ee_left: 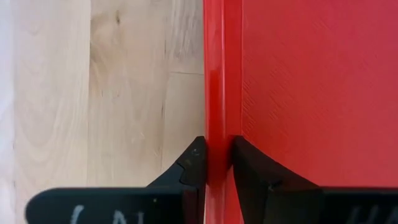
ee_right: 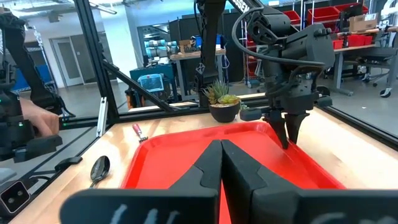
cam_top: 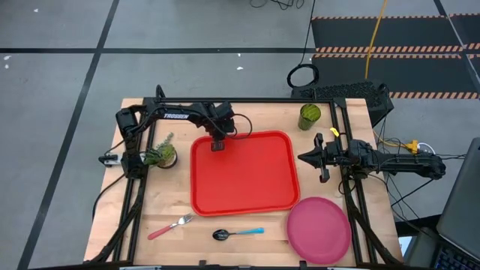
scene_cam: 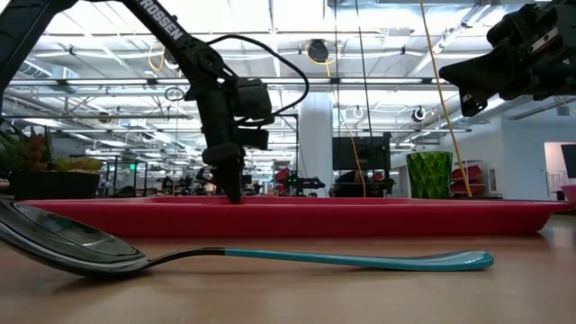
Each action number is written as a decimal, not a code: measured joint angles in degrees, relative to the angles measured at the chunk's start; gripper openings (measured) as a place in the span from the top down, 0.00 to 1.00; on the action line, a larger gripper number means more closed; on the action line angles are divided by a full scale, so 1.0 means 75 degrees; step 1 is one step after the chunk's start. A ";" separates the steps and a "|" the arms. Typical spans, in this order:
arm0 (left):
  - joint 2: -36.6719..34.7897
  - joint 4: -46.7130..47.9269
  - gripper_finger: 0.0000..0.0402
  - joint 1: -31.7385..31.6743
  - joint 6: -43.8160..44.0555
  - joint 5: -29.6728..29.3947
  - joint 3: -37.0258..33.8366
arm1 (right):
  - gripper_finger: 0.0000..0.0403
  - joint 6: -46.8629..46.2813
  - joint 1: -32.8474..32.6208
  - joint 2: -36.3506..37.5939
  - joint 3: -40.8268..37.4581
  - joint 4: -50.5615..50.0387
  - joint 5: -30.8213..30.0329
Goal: Pick and place plate/cup/fork/spoon on tray
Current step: Prepare the red tray
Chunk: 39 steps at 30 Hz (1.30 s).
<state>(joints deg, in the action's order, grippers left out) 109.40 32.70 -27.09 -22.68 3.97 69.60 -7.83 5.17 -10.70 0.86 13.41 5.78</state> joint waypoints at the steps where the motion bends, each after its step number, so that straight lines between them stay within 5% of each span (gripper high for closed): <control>1: 0.0000 -0.0012 0.86 0.0000 -0.0016 -0.0001 0.0000 | 1.00 -0.0001 0.0000 0.0000 -0.0002 0.0000 0.0000; 39: 0.0012 -0.0769 0.86 -0.0020 -0.0651 0.0075 -0.0006 | 1.00 -0.0004 -0.0001 0.0002 -0.0001 -0.0002 0.0000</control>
<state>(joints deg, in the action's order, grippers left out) 109.49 26.93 -27.24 -27.56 4.53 69.56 -7.86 5.17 -10.68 0.86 13.39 5.78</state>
